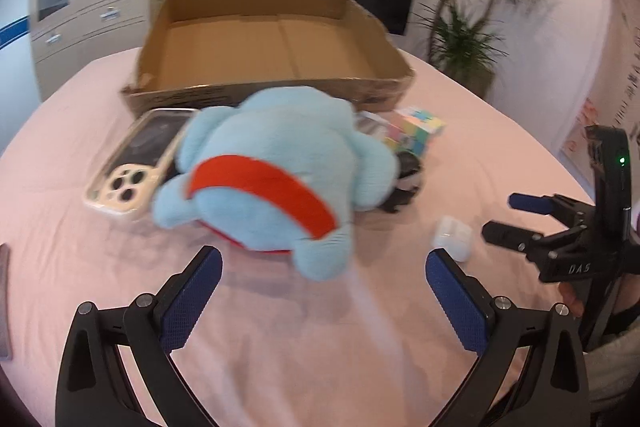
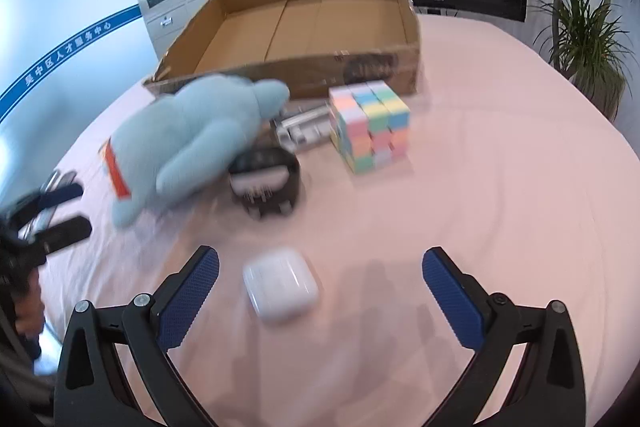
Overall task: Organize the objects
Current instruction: 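Move the left gripper toward the white earbud case, then close the left gripper on the white earbud case and lift it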
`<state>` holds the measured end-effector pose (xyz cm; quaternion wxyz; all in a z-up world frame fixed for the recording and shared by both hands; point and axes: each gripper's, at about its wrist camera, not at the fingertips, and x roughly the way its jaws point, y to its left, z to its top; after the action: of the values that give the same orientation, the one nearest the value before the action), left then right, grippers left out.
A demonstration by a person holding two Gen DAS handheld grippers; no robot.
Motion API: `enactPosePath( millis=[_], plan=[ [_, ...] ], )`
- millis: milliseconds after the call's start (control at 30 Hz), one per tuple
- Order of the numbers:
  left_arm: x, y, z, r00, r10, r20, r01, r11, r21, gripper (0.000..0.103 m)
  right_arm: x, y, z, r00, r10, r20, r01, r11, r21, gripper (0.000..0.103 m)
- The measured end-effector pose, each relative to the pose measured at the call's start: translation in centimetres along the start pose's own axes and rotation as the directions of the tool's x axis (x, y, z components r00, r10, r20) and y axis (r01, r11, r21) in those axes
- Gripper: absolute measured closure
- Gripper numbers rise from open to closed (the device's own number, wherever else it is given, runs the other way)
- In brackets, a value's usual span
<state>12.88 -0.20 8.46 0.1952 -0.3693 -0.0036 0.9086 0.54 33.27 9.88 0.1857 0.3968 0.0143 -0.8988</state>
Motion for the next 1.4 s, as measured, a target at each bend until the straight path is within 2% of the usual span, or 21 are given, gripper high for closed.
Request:
enactPosePath(
  millis=[133,233,367,433,500,567,633,700,800,900,967,1133,1200,1400],
  plan=[
    [2.1,-3.4,0.2,0.997,-0.059,-0.056,0.062,0.997,0.048,0.0,0.5,-0.6,-1.8,0.996,0.082,-0.029,-0.082,0.996,0.018,0.002],
    [2.8,-5.5,0.6,0.992,-0.077,-0.097,0.085,0.993,0.083,0.0,1.5,0.4,-2.2,0.993,0.115,-0.023,-0.115,0.993,0.009,0.01],
    [4.0,-6.6,1.3,0.989,-0.074,-0.128,0.088,0.99,0.107,0.002,2.6,1.6,-2.0,0.993,0.116,-0.024,-0.117,0.992,-0.046,0.026],
    [4.5,-6.7,1.6,0.985,-0.1,-0.142,0.118,0.986,0.119,0.006,3.0,1.8,-1.8,0.991,0.128,-0.025,-0.129,0.989,-0.073,0.032],
    [5.0,-7.3,1.7,0.98,-0.114,-0.164,0.137,0.981,0.137,0.011,3.5,1.8,-1.7,0.991,0.131,-0.036,-0.133,0.988,-0.084,0.044],
    [5.7,-8.1,1.8,0.974,-0.122,-0.192,0.154,0.975,0.16,0.015,3.9,1.7,-1.9,0.991,0.127,-0.042,-0.131,0.986,-0.1,0.052],
    [6.9,-9.0,1.8,0.968,-0.118,-0.223,0.161,0.969,0.186,0.02,3.7,1.7,-1.9,0.99,0.132,-0.048,-0.137,0.984,-0.113,0.053],
    [7.6,-9.8,1.8,0.96,-0.127,-0.251,0.18,0.962,0.203,0.03,3.7,1.7,-2.2,0.988,0.144,-0.048,-0.149,0.981,-0.127,0.056],
    [8.4,-10.4,2.2,0.95,-0.142,-0.279,0.206,0.955,0.214,0.033,3.5,1.9,-2.5,0.99,0.132,-0.048,-0.138,0.977,-0.165,0.059],
    [9.1,-10.8,2.6,0.927,-0.194,-0.322,0.27,0.94,0.209,0.033,3.2,2.1,-2.8,0.989,0.138,-0.049,-0.145,0.969,-0.201,0.062],
    [9.7,-11.4,2.3,0.918,-0.194,-0.345,0.285,0.929,0.237,0.035,3.2,2.4,-3.0,0.988,0.146,-0.051,-0.154,0.962,-0.224,0.062],
    [11.4,-11.6,1.7,0.902,-0.164,-0.399,0.284,0.922,0.264,0.058,3.3,3.2,-3.2,0.987,0.151,-0.055,-0.161,0.949,-0.27,0.062],
    [11.6,-11.2,1.7,0.893,-0.181,-0.411,0.303,0.919,0.252,0.058,3.3,3.3,-3.2,0.988,0.145,-0.054,-0.154,0.948,-0.278,0.062],
    [11.7,-10.7,1.5,0.884,-0.185,-0.429,0.312,0.918,0.246,0.058,3.4,3.7,-3.2,0.99,0.123,-0.068,-0.138,0.943,-0.302,0.061]
  ],
)
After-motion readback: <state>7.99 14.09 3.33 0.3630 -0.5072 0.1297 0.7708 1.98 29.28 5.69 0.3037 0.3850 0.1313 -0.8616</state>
